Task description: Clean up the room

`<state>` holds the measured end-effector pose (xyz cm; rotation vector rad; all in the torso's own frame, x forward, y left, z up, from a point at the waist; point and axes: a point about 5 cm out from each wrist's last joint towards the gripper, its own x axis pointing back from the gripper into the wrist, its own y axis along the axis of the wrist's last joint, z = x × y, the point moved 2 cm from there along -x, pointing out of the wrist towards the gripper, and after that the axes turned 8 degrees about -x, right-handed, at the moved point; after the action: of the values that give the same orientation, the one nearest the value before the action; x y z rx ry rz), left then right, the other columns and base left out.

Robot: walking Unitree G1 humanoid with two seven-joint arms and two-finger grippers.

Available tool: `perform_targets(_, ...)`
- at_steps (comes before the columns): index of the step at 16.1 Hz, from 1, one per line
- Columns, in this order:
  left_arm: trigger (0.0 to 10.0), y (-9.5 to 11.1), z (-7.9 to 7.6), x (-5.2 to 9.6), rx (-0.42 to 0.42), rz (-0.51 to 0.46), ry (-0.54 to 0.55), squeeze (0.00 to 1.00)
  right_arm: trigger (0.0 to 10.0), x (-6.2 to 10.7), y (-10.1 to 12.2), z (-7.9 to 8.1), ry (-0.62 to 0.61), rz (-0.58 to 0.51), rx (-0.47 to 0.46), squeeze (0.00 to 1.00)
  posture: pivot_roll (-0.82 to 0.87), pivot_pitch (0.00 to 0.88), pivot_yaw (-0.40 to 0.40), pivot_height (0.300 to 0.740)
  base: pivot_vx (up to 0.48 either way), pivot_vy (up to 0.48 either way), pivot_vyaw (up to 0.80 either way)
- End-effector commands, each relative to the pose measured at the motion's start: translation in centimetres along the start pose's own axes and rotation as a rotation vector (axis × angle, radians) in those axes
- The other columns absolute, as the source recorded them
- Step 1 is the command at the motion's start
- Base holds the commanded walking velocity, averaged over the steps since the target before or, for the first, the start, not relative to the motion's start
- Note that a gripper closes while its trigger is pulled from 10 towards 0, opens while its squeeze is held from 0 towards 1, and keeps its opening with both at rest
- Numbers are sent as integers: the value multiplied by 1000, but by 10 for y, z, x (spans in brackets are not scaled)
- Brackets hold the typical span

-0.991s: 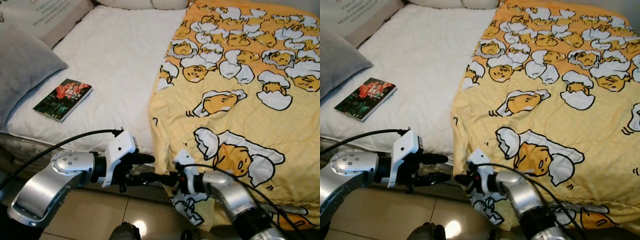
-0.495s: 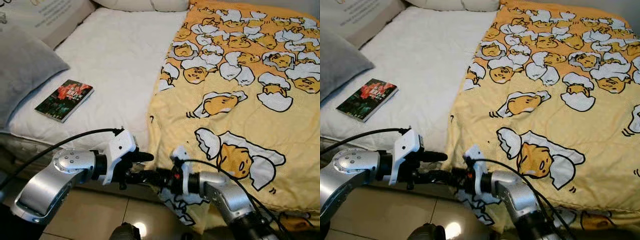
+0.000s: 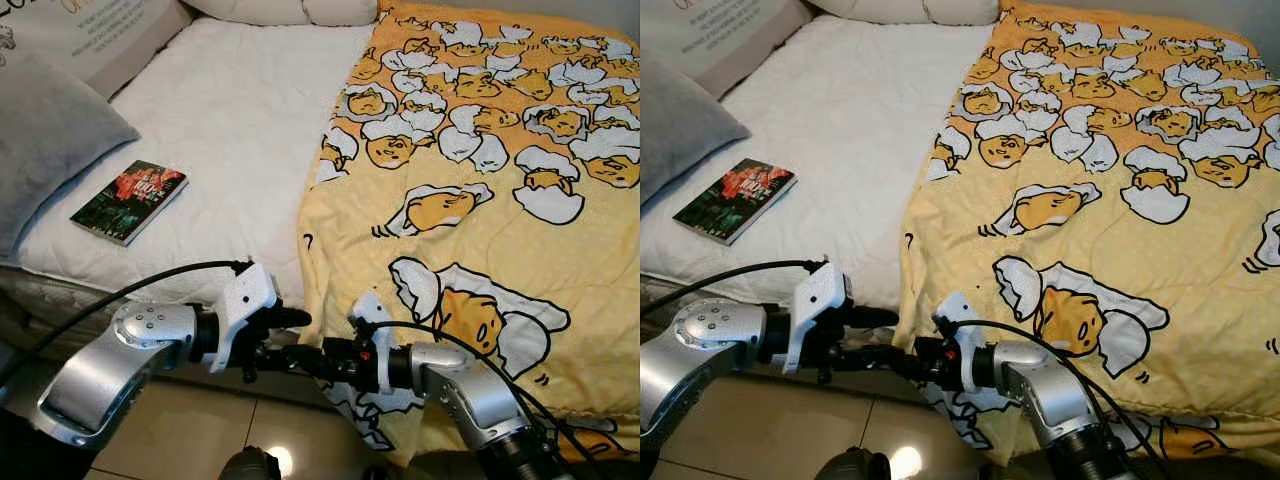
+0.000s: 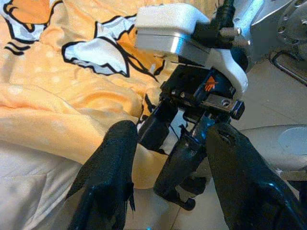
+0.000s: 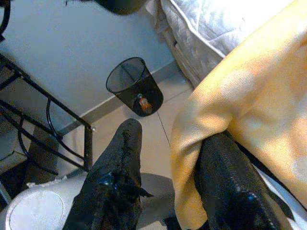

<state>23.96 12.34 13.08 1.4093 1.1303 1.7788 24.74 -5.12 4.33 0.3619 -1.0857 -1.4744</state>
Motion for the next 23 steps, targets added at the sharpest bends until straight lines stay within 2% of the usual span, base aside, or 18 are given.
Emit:
perform_targets(1,10000,1,3,0,-20,7,9,0,10000,-3,-2,-4,-44,32,30,1000,-10,46,29,740,0,0,0)
perform_targets(3,10000,-1,3,0,-16,18,17,0,10000,-7,-8,-7,-62,86,57,1000,-9,50,29,740,0,0,0)
perform_targets(5,10000,-2,3,0,-12,22,15,0,10000,-10,-8,2,8,92,50,1000,-9,52,29,740,0,0,0)
perform_targets(8,10000,-5,1,0,-11,40,10,0,10000,-10,-17,9,80,184,104,1000,-14,55,28,740,0,0,0)
perform_targets(9,10000,-6,2,0,-13,43,12,0,10000,-9,-17,6,60,191,138,1000,-16,54,27,740,0,0,0)
perform_targets(11,10000,-7,2,-1,-10,43,19,0,10000,-3,-16,1,19,174,143,1000,-17,48,22,740,0,0,0)
perform_targets(14,10000,-6,5,-1,18,-10,98,0,10000,19,-5,-18,-183,55,132,1000,-21,30,17,740,0,0,0)
perform_targets(15,10000,-4,10,-3,22,-41,173,0,10000,27,0,-25,-257,6,128,0,-28,5,11,740,0,0,0)
perform_targets(16,10000,-4,32,-4,75,-107,477,0,10000,49,15,-41,-452,-136,105,0,-39,0,10,740,0,0,0)
perform_targets(17,10000,-5,40,-3,100,-129,589,0,10000,58,20,-45,-519,-189,100,0,-42,0,9,740,0,0,0)
perform_targets(19,10000,-8,46,1,147,-165,744,0,10000,71,30,-50,-641,-287,107,0,-57,0,14,740,0,0,0)
perform_targets(20,10000,-11,45,4,186,-174,832,0,10000,81,39,-51,-738,-372,113,0,-63,0,14,740,0,-458,0)
perform_targets(23,10000,-13,42,-2,217,-178,950,0,10000,94,42,-45,-840,-466,89,0,-50,0,-9,740,0,-480,0)
